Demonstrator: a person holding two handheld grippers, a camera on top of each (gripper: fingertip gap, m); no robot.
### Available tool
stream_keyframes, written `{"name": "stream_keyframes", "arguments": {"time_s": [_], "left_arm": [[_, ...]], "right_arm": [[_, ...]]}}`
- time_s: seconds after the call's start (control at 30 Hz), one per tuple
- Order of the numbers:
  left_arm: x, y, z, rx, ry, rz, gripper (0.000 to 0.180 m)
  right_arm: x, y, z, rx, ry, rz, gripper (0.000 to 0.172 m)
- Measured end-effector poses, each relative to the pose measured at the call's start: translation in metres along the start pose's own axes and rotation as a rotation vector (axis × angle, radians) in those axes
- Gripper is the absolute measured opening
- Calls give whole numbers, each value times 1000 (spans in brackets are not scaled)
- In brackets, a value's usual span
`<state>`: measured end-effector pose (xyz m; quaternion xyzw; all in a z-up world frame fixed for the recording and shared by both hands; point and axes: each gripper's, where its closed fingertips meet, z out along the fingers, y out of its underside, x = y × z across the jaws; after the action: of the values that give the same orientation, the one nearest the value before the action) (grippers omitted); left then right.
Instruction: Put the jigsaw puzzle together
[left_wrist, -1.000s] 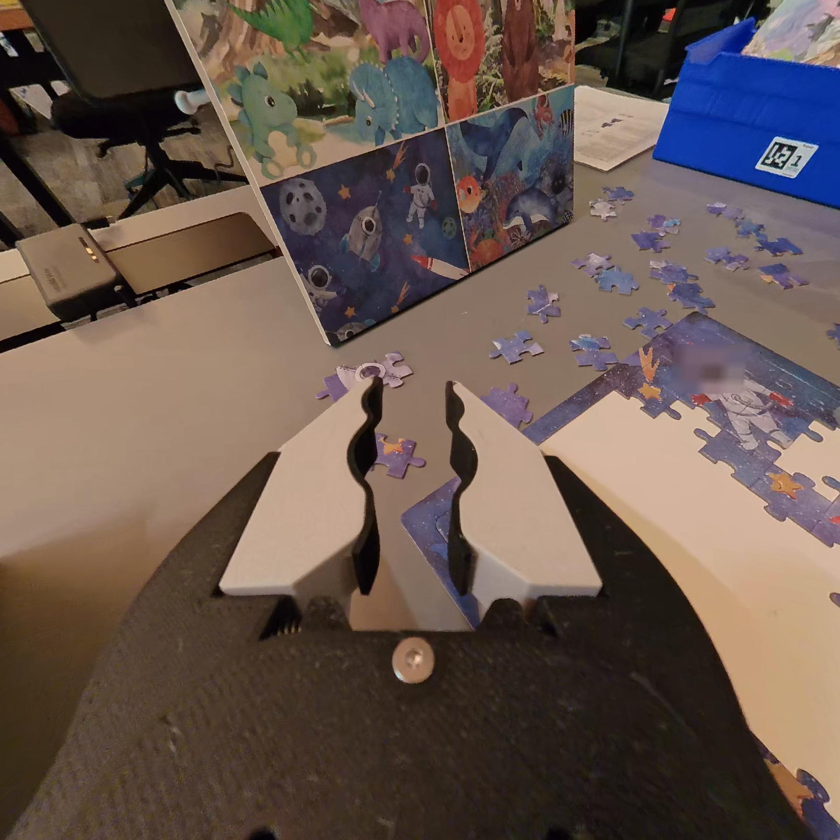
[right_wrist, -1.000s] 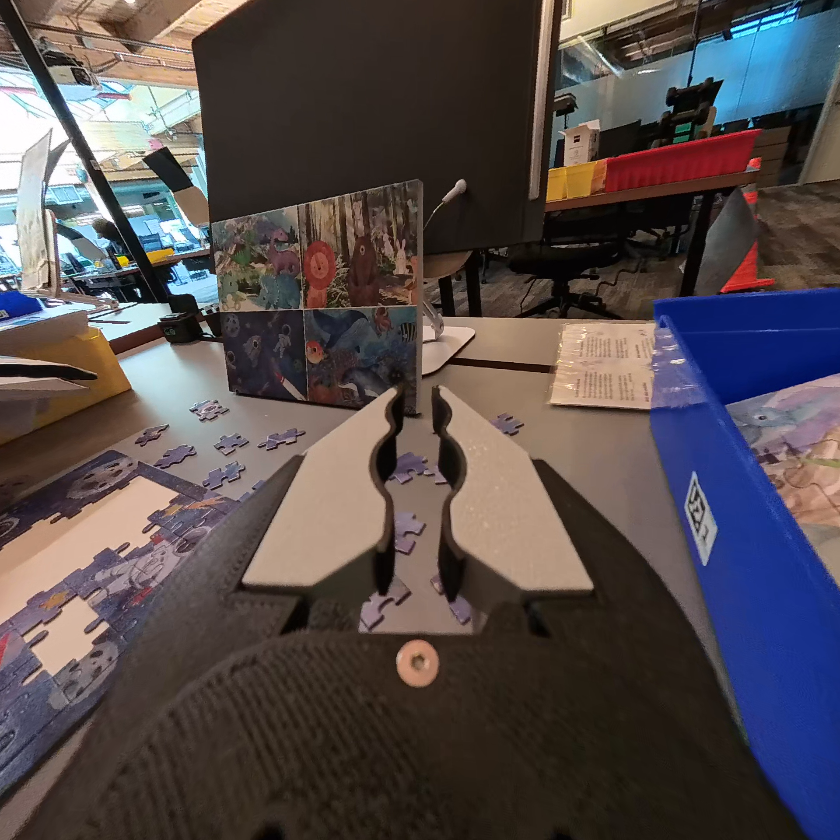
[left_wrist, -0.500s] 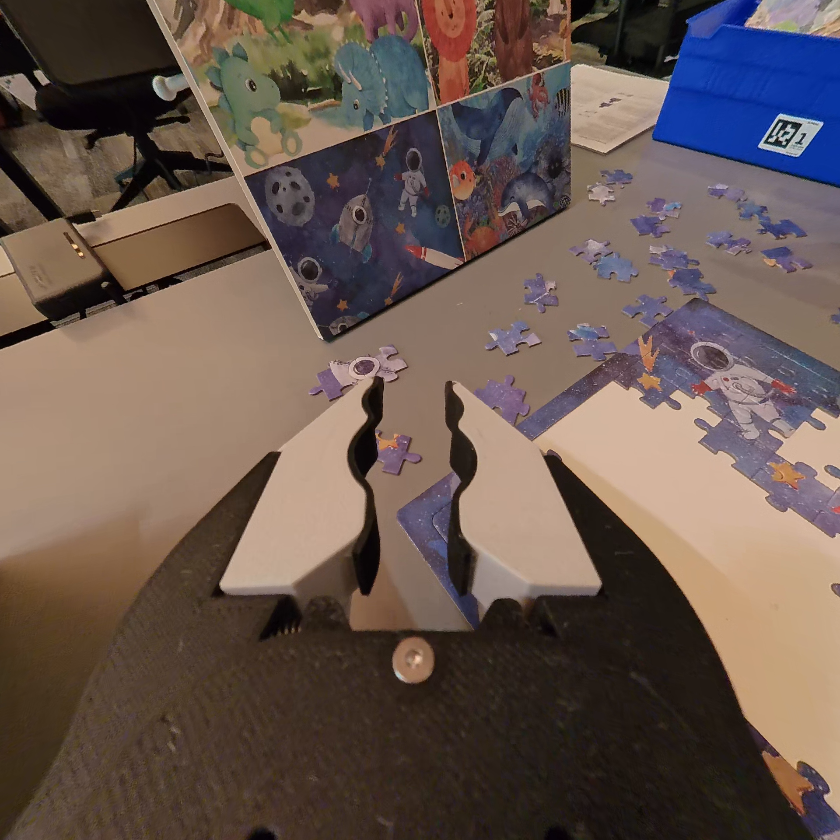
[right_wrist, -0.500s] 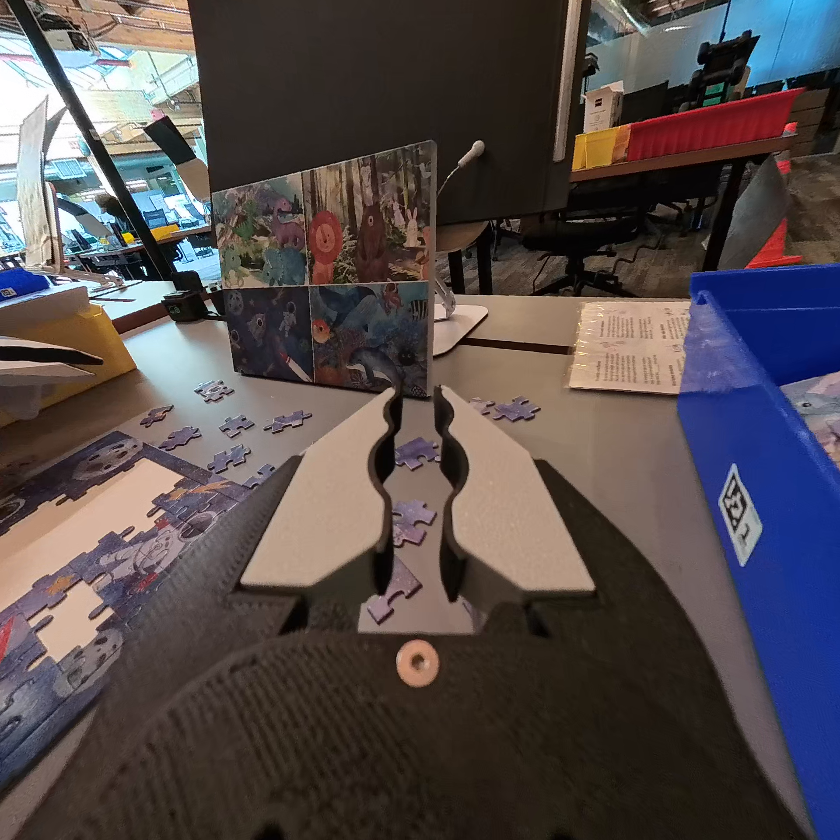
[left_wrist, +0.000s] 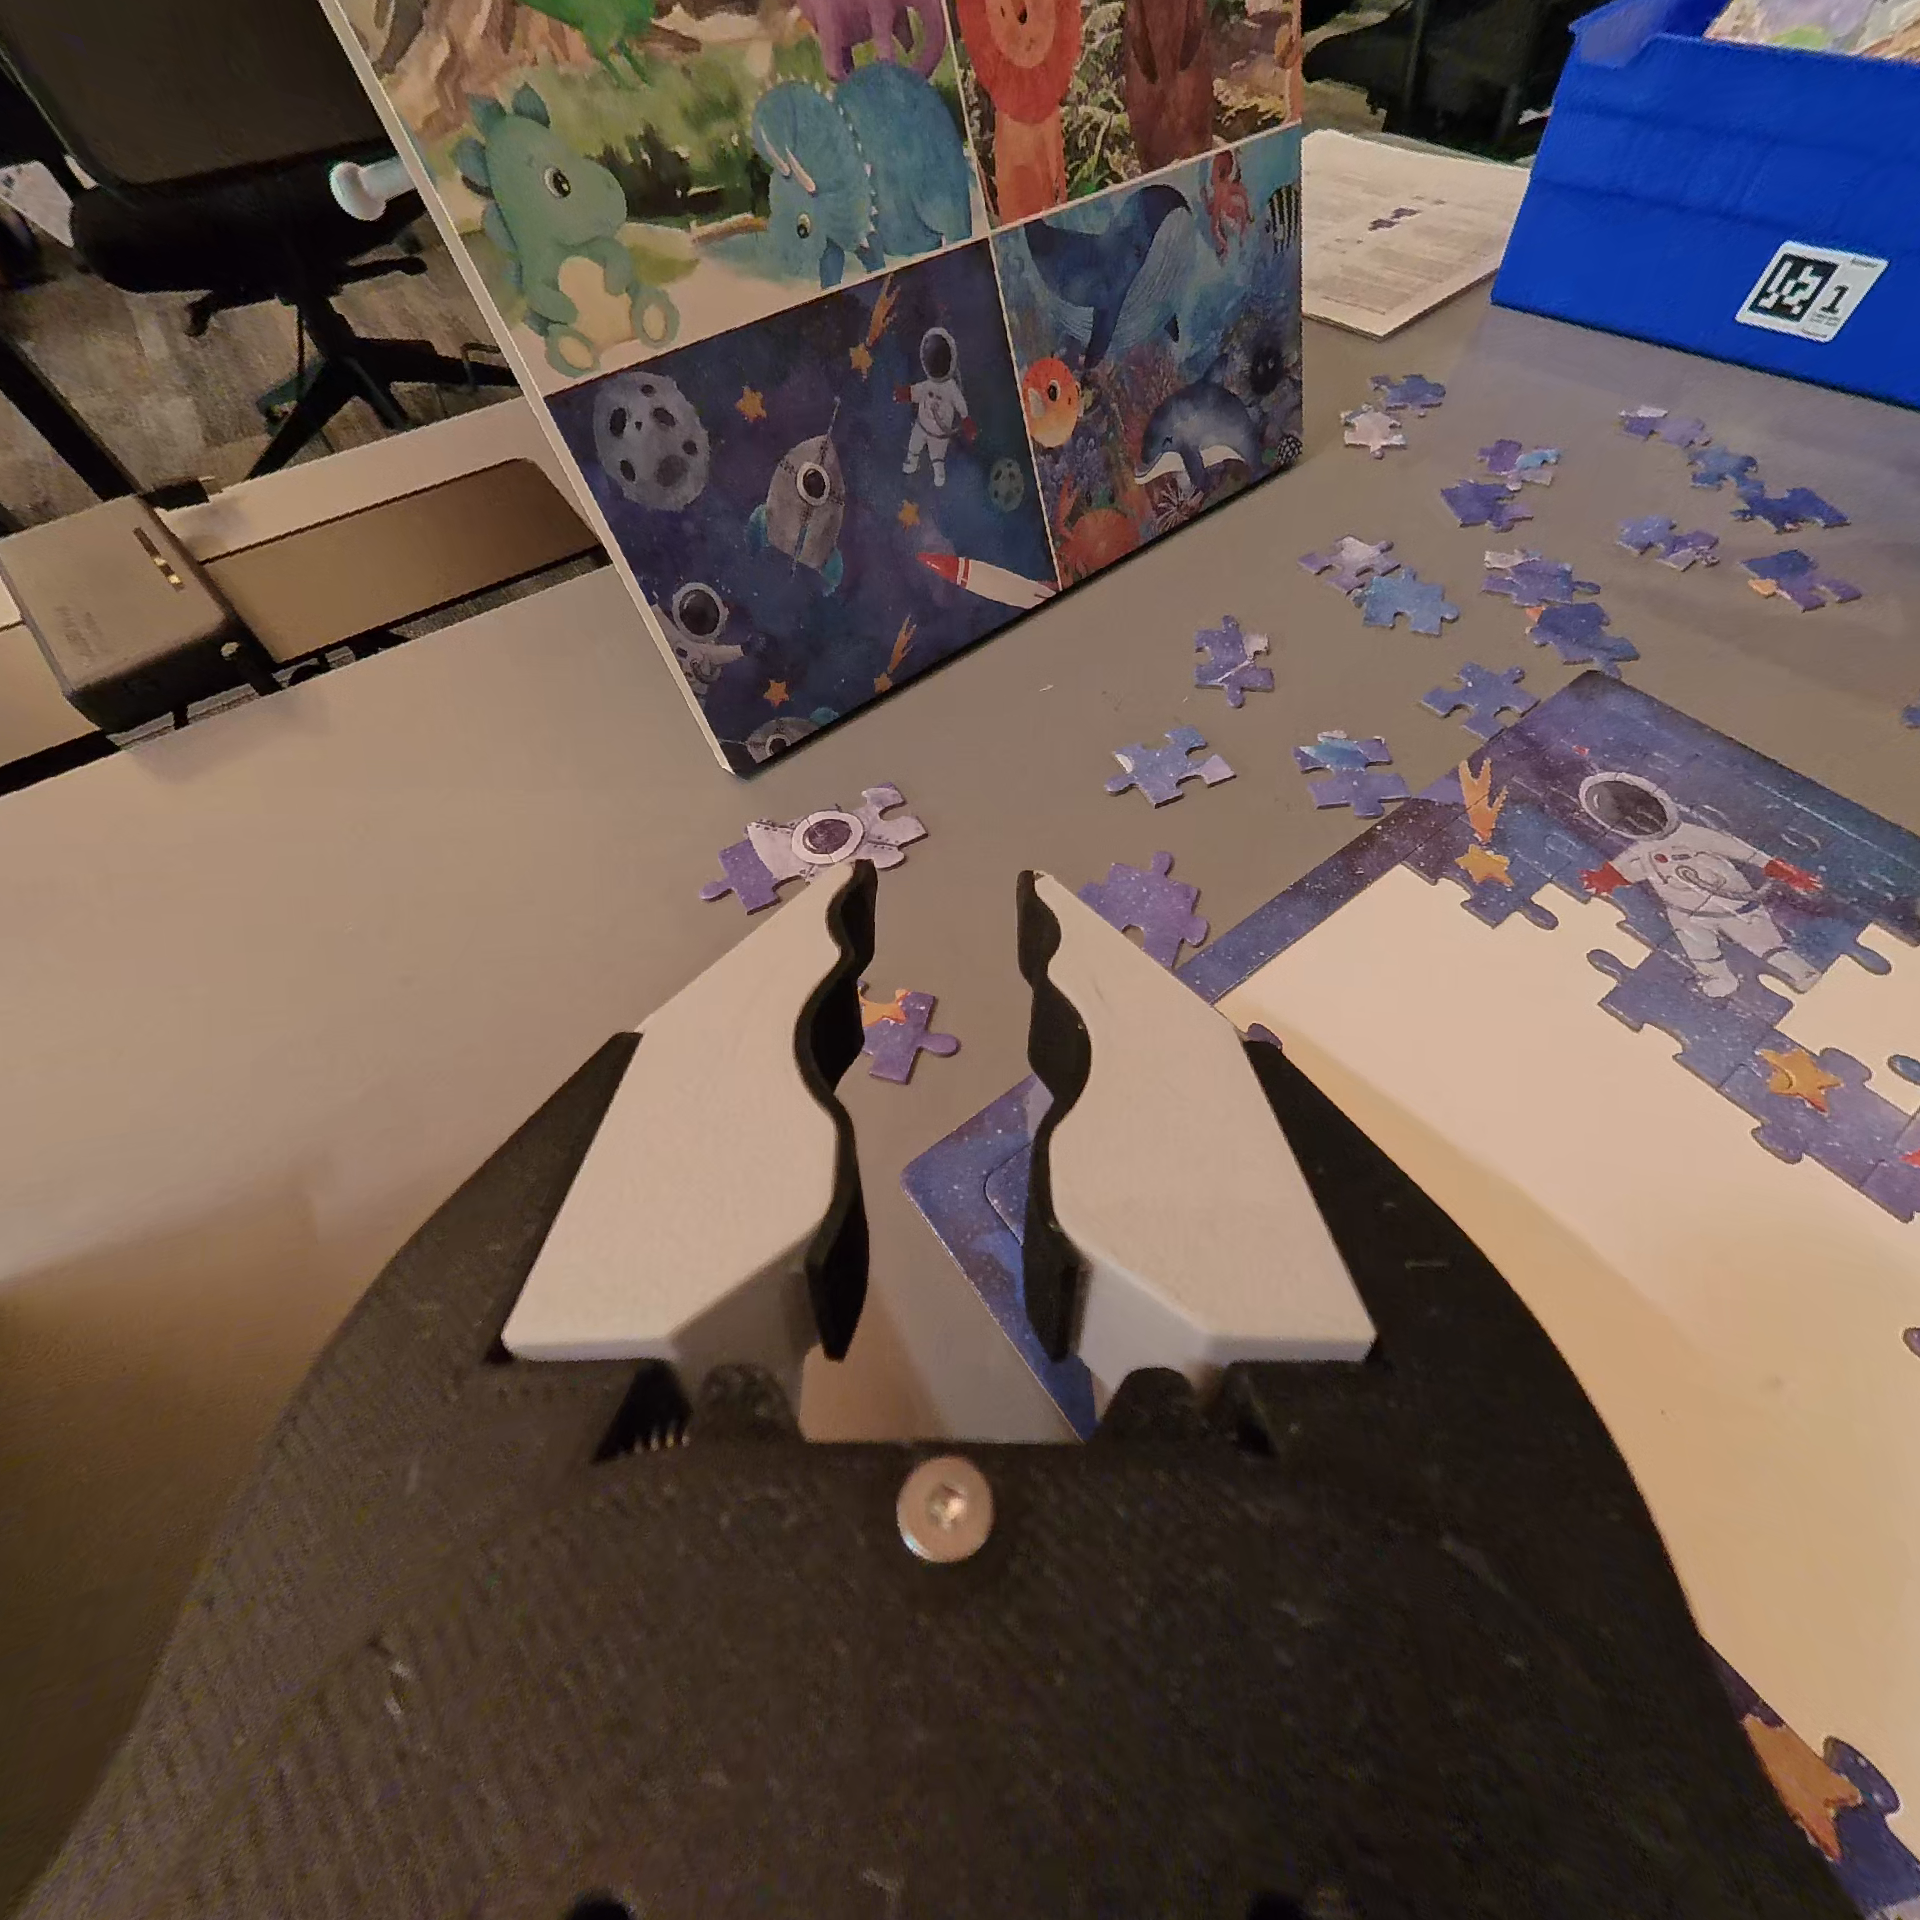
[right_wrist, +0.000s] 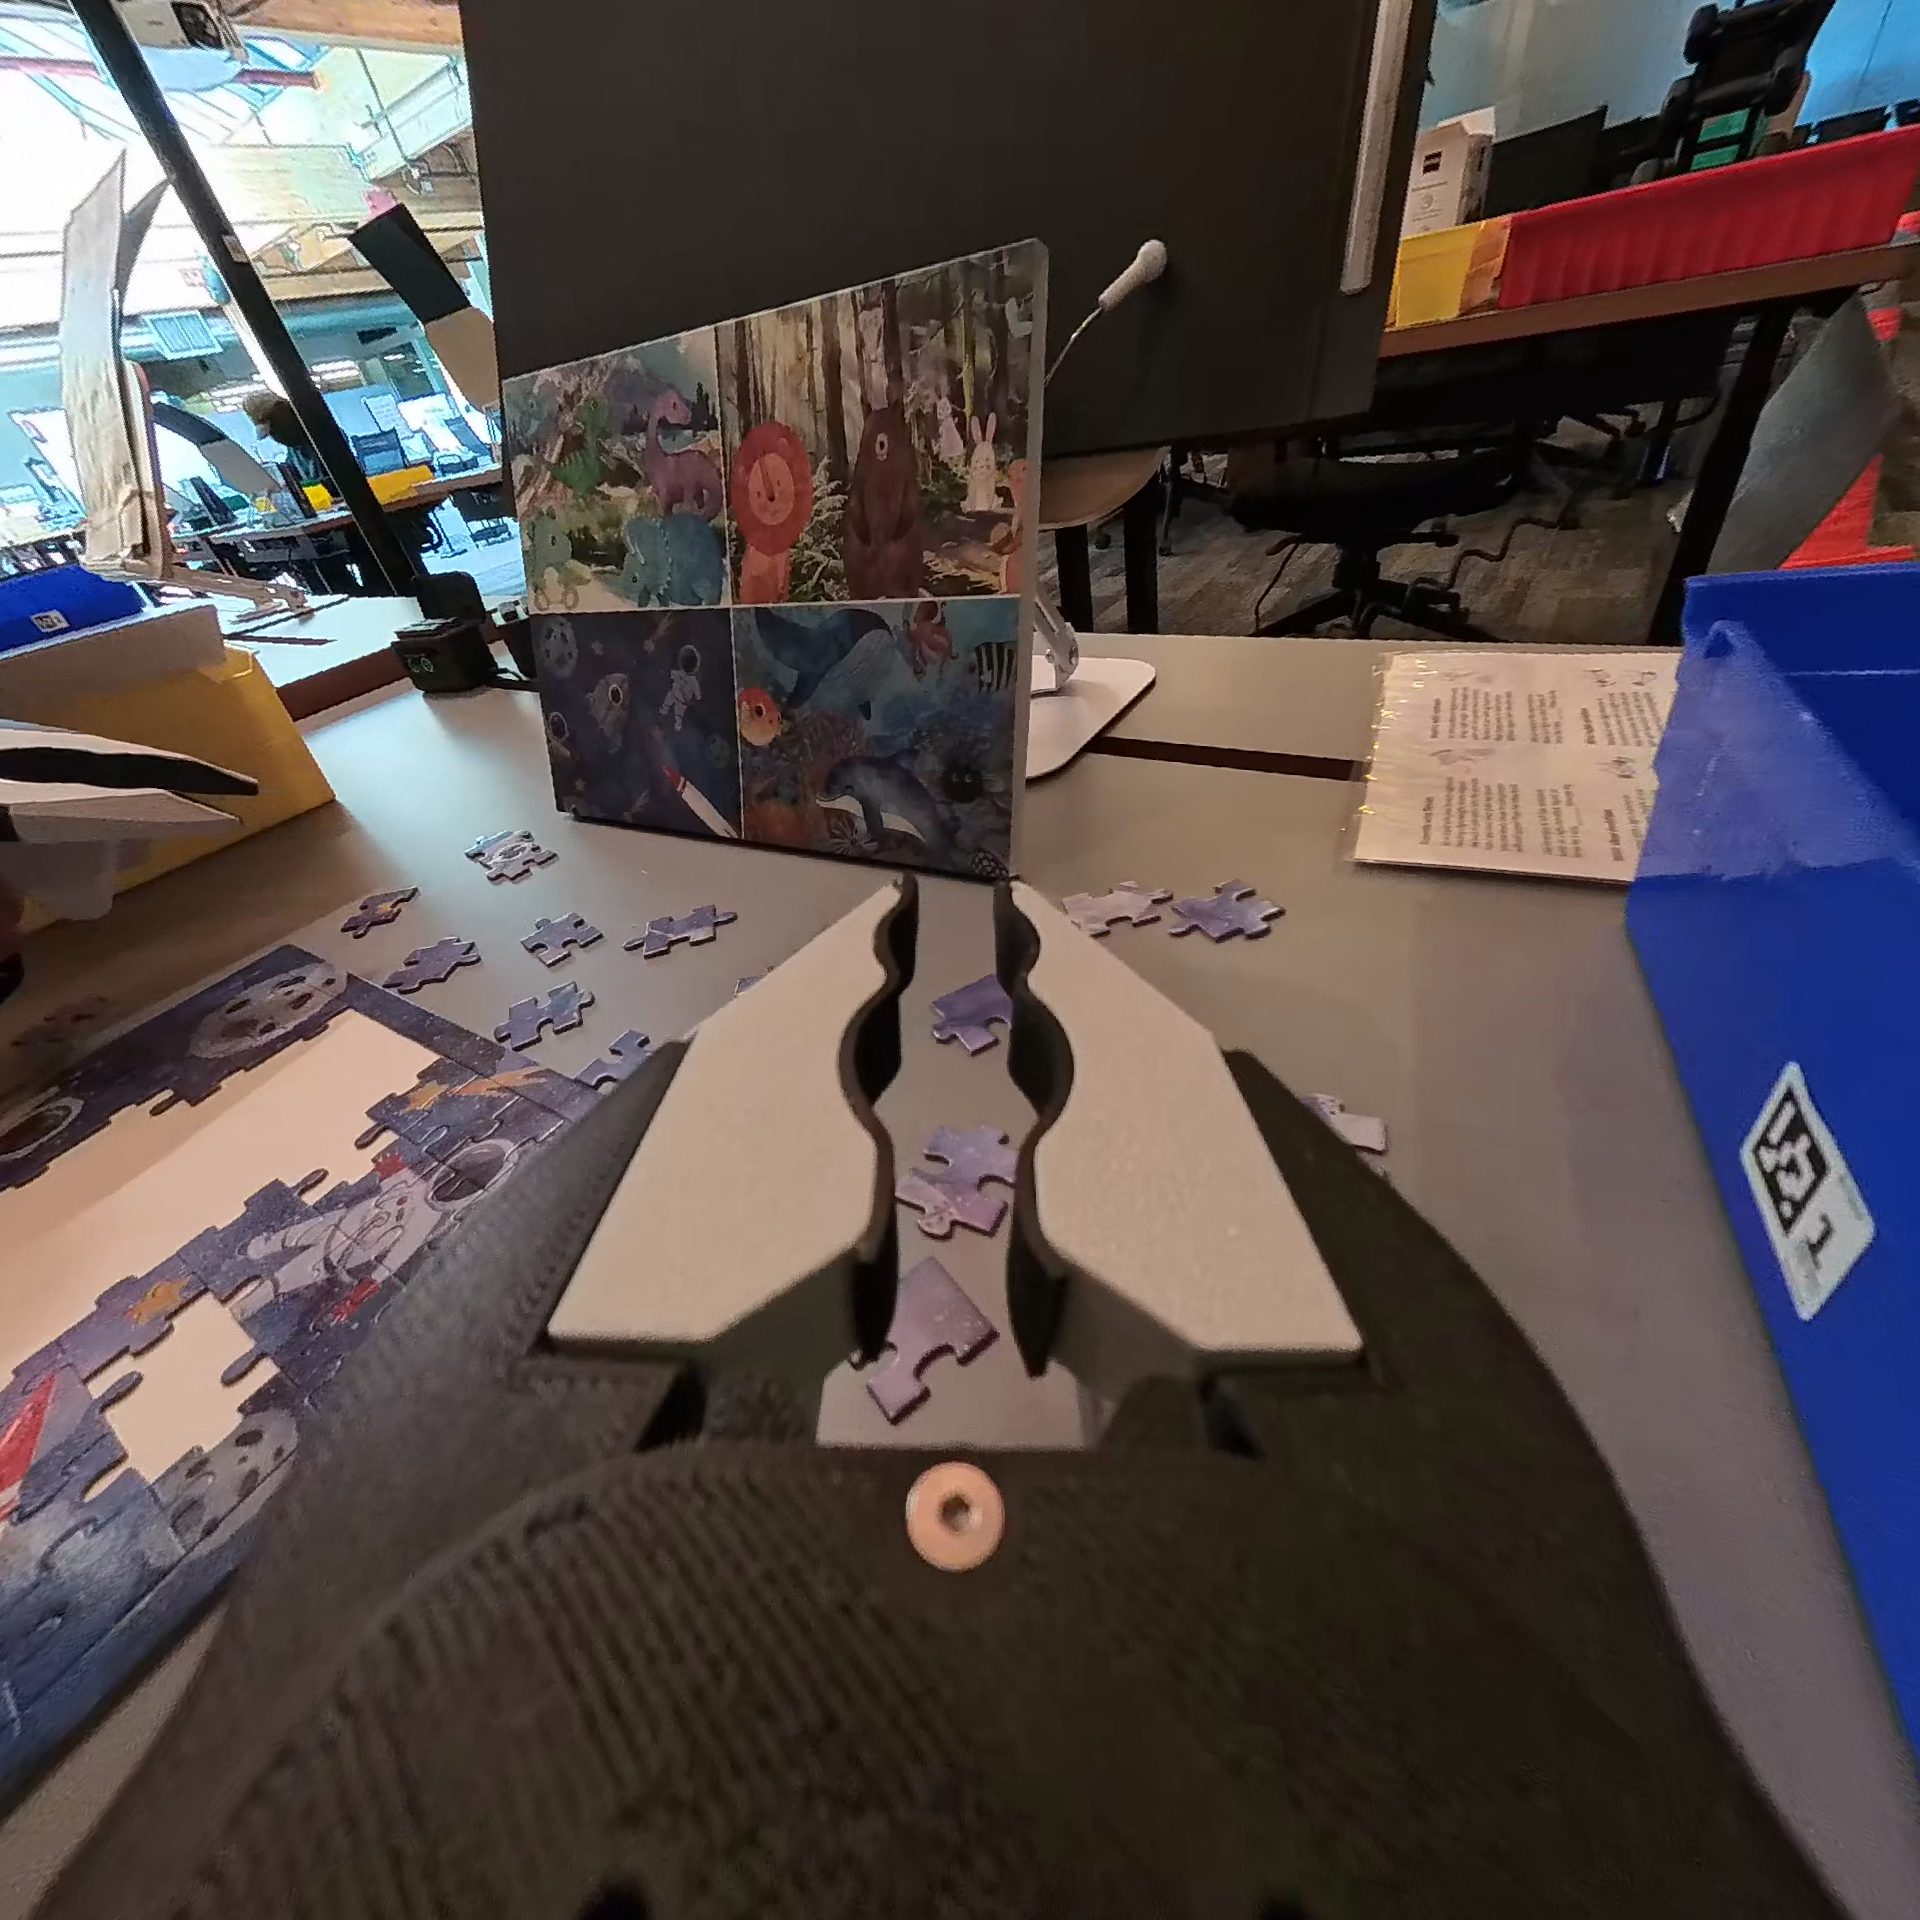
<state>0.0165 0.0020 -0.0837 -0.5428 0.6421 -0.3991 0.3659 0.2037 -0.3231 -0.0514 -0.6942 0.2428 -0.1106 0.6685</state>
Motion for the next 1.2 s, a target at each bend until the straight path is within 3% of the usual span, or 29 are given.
{"name": "stream_keyframes", "arguments": {"time_s": [0.53,1.2], "left_arm": [[0,1,0,-2,3,-1,26],[-11,2,-3,-2,-38,-51,24]], "right_arm": [[-14,24,17,-114,-19,-69,17],[-13,20,16,-92,-23,-38,17]]}}
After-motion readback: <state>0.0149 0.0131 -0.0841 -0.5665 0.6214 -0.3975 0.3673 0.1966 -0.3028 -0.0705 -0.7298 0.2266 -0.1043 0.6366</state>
